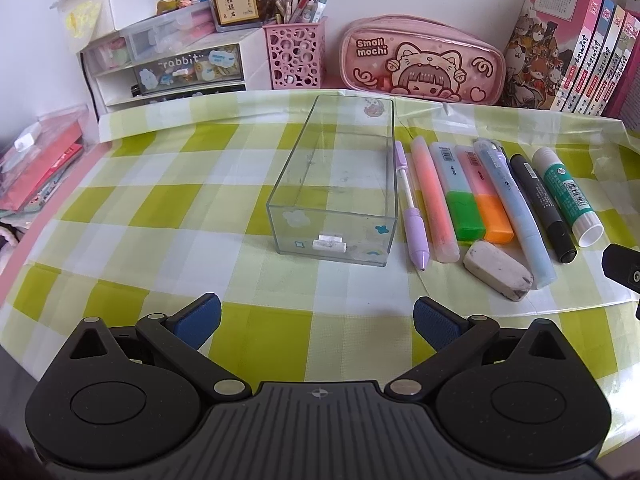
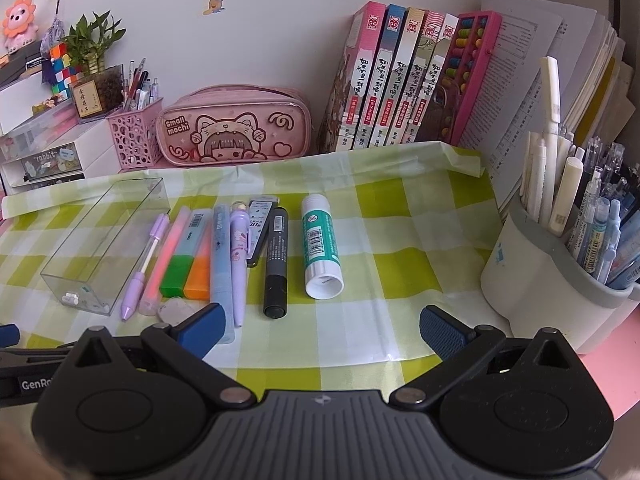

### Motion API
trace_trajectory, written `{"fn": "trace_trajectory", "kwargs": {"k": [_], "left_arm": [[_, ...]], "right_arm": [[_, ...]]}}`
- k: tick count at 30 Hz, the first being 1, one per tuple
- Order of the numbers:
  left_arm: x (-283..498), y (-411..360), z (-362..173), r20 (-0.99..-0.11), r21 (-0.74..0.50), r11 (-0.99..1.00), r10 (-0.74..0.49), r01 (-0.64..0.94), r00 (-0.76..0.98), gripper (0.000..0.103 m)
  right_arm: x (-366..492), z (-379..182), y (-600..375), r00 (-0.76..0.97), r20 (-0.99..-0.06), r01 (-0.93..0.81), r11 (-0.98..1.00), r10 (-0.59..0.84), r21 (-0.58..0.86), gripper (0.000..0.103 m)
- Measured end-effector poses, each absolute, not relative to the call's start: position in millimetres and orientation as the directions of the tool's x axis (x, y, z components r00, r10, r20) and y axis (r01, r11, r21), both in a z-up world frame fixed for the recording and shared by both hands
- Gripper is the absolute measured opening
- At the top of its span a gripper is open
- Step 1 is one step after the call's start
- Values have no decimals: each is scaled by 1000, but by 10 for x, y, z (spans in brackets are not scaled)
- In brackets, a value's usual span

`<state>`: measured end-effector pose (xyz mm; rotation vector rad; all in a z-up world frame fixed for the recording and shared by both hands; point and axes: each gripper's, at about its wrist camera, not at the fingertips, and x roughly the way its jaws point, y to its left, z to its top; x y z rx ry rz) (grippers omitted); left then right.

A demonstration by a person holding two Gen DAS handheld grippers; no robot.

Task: Organize stationery
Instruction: 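Move the right tool toward the lilac pen beside the clear box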

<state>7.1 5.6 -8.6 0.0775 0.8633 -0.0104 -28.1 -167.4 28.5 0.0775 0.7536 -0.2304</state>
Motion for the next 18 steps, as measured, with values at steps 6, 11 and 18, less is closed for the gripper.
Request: {"fn": "trace_trajectory", "kwargs": {"k": [6,11,18], "left_arm": [[100,50,-101,-759,71,997,29,38,651,98],[166,80,-137,-749,67,997,34,24,662,98],[250,37,-220,-687,70,996,8,56,726,98]], "right_arm": [[-268,240,-1670,699,-693,228,973,-177,-19,103],[-188,128,-1708,670,-721,217,976,-177,-38,103],[11,-160,-1846,599,-776,226,971,-199,-75,103]]}}
